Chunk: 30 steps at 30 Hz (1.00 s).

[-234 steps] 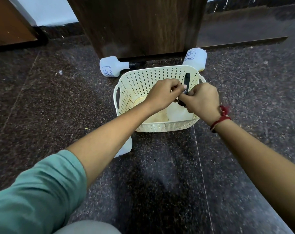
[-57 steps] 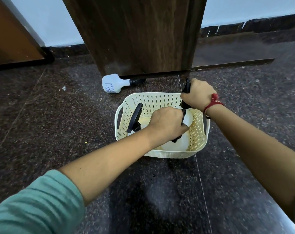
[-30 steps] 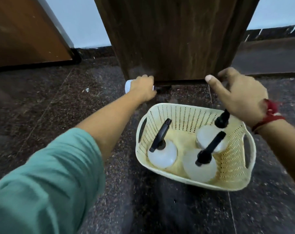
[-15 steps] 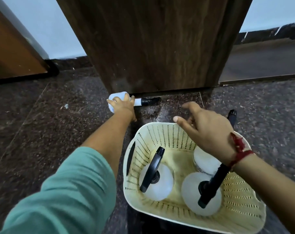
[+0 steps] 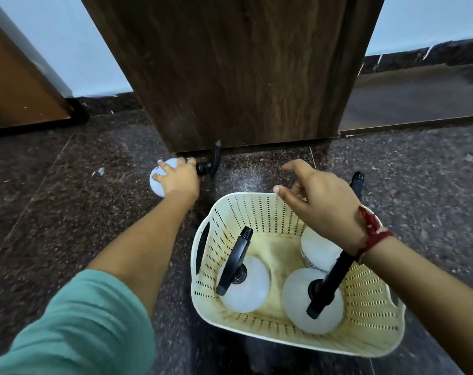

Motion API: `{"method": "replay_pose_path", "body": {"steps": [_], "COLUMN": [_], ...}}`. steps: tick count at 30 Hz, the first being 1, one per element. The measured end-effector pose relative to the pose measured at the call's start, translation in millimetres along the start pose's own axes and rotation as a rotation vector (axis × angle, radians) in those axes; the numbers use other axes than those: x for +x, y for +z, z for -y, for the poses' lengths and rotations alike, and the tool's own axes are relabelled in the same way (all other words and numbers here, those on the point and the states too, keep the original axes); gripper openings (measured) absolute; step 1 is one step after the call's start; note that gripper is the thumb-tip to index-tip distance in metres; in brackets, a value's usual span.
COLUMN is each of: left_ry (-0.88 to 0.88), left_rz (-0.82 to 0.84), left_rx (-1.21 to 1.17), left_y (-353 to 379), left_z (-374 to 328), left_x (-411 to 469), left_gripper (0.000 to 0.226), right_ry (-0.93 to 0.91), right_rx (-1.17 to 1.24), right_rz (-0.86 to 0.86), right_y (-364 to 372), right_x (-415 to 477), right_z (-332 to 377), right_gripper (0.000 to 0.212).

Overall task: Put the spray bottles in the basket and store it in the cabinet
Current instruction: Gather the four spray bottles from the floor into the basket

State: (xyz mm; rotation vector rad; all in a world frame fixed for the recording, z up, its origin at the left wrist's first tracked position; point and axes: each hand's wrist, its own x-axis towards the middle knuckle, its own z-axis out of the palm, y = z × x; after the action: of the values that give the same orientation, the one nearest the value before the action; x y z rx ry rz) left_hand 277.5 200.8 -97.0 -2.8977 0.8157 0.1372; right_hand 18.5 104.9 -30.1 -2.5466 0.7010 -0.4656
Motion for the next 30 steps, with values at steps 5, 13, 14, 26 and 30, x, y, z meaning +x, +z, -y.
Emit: {"method": "replay_pose_path", "body": {"steps": [5,13,14,26,30], "left_ry": [-0.041,0.175,0.199,0.460,0.514], "left_rz": [-0.168,-0.409,-0.427,-0.384,-0.339], "left_rx": [-0.254,-0.478,-0.511,-0.579,-0.588], "left_y": [-50.5,-133.5,-141.6,-164.0,-159.6], "left_z": [21.5,14.2,8.1,-46.4,-52.6], "left_x": [-7.2,-74.3,-86.8,-192.2,-208.1], "left_gripper": [0.038,0.058,0.058,0.048,0.038], "right_ry": [-0.009,-0.043,-0.045,-0.075,-0.025], "right_rx": [0.145,0.393,0.410,0.561,0.665], "right_rz": [-0.053,-0.172,-0.167,-0.208,-0.271], "right_y": [-7.5,-45.9,-50.2,-88.5,-100.6], "right_x": [-5.5,-19.7,-23.7,-56.0,-56.7], "right_z": [8.2,42.8,46.1,79.8,86.6], "right_gripper": [0.040,0.024,0.024,0.029,0.044]}}
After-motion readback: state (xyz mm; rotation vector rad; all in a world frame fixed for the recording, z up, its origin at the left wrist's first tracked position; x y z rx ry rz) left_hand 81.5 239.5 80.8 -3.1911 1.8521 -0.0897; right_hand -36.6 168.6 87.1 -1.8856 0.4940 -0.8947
